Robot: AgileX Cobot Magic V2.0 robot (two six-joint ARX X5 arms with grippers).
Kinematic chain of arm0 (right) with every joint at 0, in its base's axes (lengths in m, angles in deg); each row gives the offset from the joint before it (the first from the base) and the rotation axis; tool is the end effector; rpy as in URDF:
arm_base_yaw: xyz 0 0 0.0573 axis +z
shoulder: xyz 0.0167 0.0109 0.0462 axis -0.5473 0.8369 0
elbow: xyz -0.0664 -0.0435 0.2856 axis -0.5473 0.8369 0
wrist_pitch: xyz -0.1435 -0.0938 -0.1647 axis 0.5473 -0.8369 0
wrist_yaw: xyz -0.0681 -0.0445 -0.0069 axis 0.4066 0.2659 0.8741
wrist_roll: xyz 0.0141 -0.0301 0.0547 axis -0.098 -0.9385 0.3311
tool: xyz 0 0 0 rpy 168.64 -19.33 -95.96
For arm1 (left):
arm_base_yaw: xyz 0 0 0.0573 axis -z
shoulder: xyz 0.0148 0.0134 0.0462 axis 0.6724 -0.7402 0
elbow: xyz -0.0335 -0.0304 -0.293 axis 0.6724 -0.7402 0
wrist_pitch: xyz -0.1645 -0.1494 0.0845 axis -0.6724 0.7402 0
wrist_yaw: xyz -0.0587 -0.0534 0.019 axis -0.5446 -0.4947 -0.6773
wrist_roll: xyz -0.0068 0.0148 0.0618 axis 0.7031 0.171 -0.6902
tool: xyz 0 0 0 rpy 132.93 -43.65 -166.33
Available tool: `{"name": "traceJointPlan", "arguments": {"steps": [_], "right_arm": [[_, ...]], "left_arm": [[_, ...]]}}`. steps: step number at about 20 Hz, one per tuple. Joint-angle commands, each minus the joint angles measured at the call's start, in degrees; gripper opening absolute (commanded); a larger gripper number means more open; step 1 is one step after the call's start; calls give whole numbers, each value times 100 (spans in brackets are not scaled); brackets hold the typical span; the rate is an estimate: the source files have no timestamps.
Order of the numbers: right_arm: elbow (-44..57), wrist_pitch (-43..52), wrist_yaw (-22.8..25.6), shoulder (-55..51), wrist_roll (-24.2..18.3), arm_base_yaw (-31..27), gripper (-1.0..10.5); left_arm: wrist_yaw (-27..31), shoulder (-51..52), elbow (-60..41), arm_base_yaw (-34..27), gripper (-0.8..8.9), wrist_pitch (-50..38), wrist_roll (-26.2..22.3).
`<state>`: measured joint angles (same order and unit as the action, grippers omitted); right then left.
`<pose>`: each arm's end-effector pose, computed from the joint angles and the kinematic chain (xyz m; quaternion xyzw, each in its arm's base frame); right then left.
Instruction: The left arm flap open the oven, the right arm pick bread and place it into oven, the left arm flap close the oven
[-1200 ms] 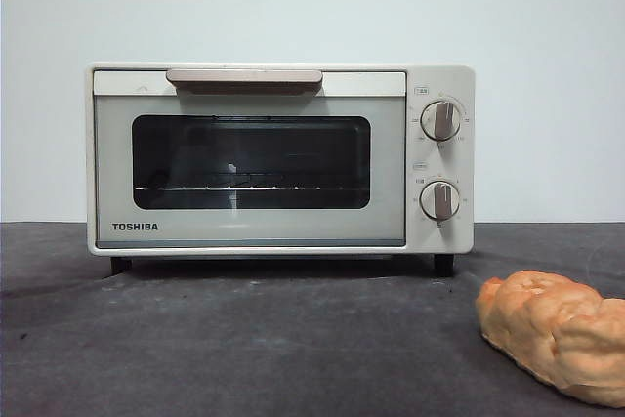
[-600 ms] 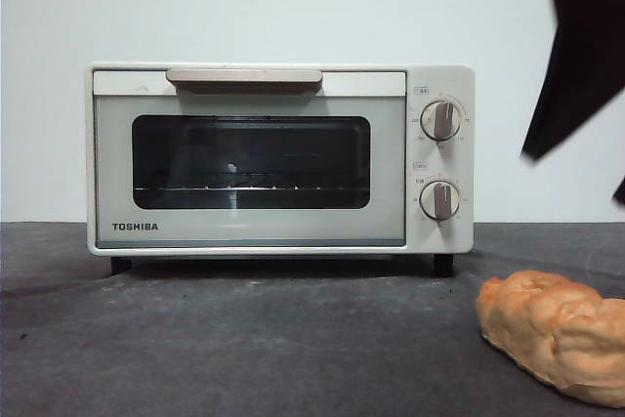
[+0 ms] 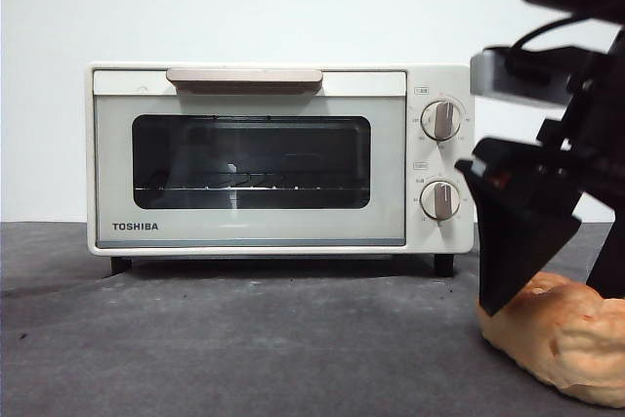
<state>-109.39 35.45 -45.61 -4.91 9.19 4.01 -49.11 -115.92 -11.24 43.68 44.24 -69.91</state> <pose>0.1557 0.1167 0.1959 -0.0178 0.5061 0.1818 0.8429 0.0607 -0.0233 0.3313 -0.0609 0.3176 -0.2526 0.9119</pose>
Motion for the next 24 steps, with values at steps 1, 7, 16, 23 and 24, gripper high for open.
{"name": "traceJointPlan", "arguments": {"steps": [1, 7, 16, 23, 24], "right_arm": [[-31, 83, 17, 238, 70, 57, 430], [-35, 59, 11, 323, 101, 57, 216], [-216, -184, -55, -968, 98, 57, 207], [-713, -715, -55, -1705, 57, 57, 207], [-745, -752, -55, -1759, 57, 57, 207]], "left_arm": [[-33, -9, 116, 15, 16, -48, -74], [-33, -11, 116, 20, 16, -85, -70], [-33, -216, 122, 389, 16, -868, 553], [553, -1534, 402, 1523, 16, -2413, 1069], [695, -1790, 490, 1670, 16, -2566, 1069]]}}
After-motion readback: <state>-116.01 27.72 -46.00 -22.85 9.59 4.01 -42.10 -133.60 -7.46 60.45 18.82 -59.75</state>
